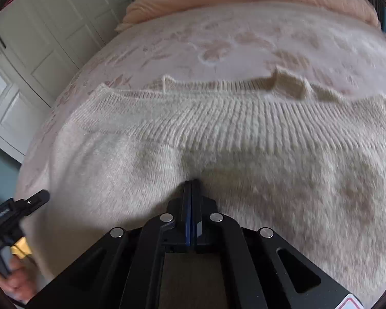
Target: Fold small clothes
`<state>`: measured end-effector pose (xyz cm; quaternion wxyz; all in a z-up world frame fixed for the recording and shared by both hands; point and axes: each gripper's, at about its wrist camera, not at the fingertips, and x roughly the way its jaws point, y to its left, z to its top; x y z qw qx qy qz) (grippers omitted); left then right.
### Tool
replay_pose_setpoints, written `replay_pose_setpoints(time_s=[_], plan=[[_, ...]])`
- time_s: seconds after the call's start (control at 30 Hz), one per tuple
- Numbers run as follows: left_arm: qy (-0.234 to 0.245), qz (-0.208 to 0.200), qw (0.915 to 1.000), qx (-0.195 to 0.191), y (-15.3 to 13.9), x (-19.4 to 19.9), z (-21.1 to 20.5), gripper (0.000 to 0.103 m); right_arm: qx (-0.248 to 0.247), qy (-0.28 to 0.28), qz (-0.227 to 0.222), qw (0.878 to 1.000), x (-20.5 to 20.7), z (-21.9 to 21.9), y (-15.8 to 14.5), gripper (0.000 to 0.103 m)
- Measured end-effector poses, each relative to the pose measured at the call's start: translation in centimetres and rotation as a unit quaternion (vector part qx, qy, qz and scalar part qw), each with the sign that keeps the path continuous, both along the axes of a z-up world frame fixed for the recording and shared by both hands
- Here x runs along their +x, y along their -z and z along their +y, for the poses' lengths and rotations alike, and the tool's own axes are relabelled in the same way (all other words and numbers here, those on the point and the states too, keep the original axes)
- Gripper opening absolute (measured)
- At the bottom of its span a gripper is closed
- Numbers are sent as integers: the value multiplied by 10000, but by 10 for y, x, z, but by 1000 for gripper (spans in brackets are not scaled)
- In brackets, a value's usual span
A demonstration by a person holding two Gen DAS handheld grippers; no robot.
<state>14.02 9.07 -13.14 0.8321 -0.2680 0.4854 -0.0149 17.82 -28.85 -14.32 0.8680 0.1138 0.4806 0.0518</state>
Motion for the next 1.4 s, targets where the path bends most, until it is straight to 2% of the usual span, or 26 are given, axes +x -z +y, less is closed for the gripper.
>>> replay_pose_setpoints(time_s=[0.03,0.07,0.13,0.2,0.23,0.3,0.33,0.37,0.43,0.53,0.6,0.67,0.7,0.73,0.77,0.8,0.87,0.93,0.97,1.0,1.07,1.13,1.23,1.33,1.4], plan=[[14,-63,10000,42,-6,1,-2,16,-25,13,13,10000,4,1,-1,0],[91,-172,9998,109,-16,1,-7,14,-26,39,45,10000,5,2,-4,0],[202,-441,9986,210,-39,-1,-17,13,-21,-35,-16,10000,1,-1,-18,0],[504,-851,9945,358,-75,-7,-41,12,199,14,-277,9994,-22,-19,-36,0],[793,-1155,9893,408,-99,-13,-62,12,306,100,-381,9988,-35,-30,-43,0],[1204,-1526,9796,512,-129,-23,-98,11,399,360,-522,9972,-67,-59,-51,0],[1525,-1799,9700,590,-147,-31,-129,10,398,536,-536,9963,-82,-74,-51,2],[1724,-1947,9636,614,-157,-38,-150,10,418,698,-549,9952,-97,-90,-50,5],[2255,-2164,9485,522,-172,-53,-204,10,570,1093,-525,9910,-131,-124,-48,5],[2814,-2089,9358,370,-170,-70,-268,9,846,1576,-642,9818,-182,-167,-51,9],[3195,-1915,9272,406,-151,-82,-317,10,795,1825,-734,9772,-208,-187,-54,10],[3498,-1534,9234,369,-119,-90,-350,17,749,1960,-770,9747,-228,-199,-58,10],[3576,-1324,9239,327,-102,-92,-360,19,764,2040,-765,9730,-235,-207,-57,11],[3555,-1072,9276,417,-83,-95,-368,26,783,2109,-749,9715,-240,-213,-56,11],[3470,-944,9319,479,-74,-97,-368,36,808,2178,-728,9699,-244,-218,-55,11],[3356,-846,9372,443,-69,-100,-361,41,827,2247,-729,9682,-247,-222,-55,12],[3213,-1016,9411,260,-74,-109,-339,60,842,2242,-838,9673,-252,-223,-61,13],[2967,-1379,9441,402,-89,-117,-307,73,910,2160,-932,9677,-252,-220,-67,24],[2866,-1496,9450,502,-93,-117,-293,76,994,2089,-985,9679,-252,-219,-71,41],[2753,-1592,9459,648,-97,-114,-275,76,1137,1963,-1075,9680,-248,-213,-77,52],[2561,-1553,9505,823,-97,-108,-248,76,1293,1738,-1139,9696,-239,-202,-81,60],[2361,-1339,9592,791,-89,-101,-222,76,1429,1524,-1003,9728,-225,-188,-79,61],[2110,-973,9713,513,-72,-103,-193,76,1638,1492,-677,9728,-204,-176,-61,61],[2072,-657,9759,187,-53,-112,-183,76,1916,1595,-374,9677,-187,-175,-42,61],[2101,-570,9760,-5,-47,-116,-184,76,2194,1600,-211,9622,-178,-173,-32,64]])
